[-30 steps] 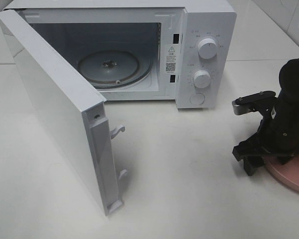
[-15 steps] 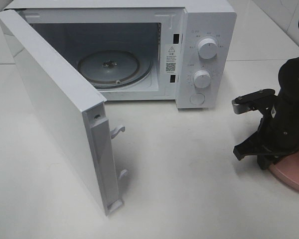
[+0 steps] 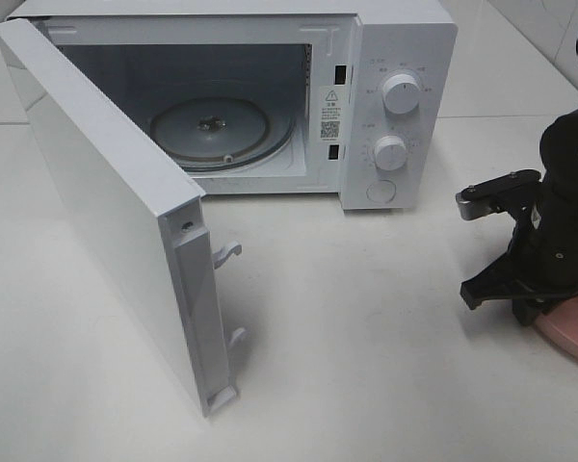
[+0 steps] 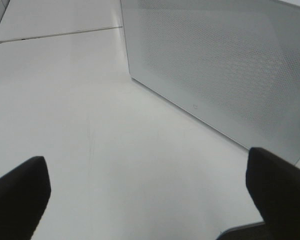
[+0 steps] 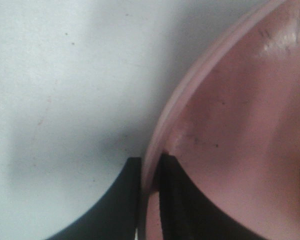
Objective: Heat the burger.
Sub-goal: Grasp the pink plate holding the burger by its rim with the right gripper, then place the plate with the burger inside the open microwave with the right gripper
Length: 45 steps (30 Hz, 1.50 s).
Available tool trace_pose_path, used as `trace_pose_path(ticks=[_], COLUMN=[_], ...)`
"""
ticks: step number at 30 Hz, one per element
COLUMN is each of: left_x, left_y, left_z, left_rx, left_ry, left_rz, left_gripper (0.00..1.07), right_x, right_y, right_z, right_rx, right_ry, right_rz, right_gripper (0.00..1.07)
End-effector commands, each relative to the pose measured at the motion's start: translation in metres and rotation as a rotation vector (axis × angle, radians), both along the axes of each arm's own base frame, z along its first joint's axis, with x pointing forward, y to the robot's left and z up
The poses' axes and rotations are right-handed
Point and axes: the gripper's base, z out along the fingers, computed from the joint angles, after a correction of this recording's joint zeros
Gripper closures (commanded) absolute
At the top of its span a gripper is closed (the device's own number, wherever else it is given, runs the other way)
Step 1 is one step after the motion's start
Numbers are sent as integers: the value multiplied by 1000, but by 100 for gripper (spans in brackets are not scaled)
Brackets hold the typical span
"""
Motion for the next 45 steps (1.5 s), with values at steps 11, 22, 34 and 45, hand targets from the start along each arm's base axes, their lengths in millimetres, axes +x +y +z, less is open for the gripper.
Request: trace_pose_path(ticks=[11,22,34,45], left_x=[0,0,0,0], left_y=[0,0,0,0], left_z=[0,0,0,0], left_rx=[0,0,0,0], left_ry=[-7,-7,-7,-7], left_rz=[-1,-1,-1,-1], left_gripper=[7,7,7,7], right_x=[-9,-17,-25,-45], right_y=[5,16,19,28], right_z=[12,18,47,68], right_rx=[-148,-298,-365,-391], right_ry=[17,30,-36,-70], right_rz=[21,60,82,128], right_gripper=[107,107,107,107])
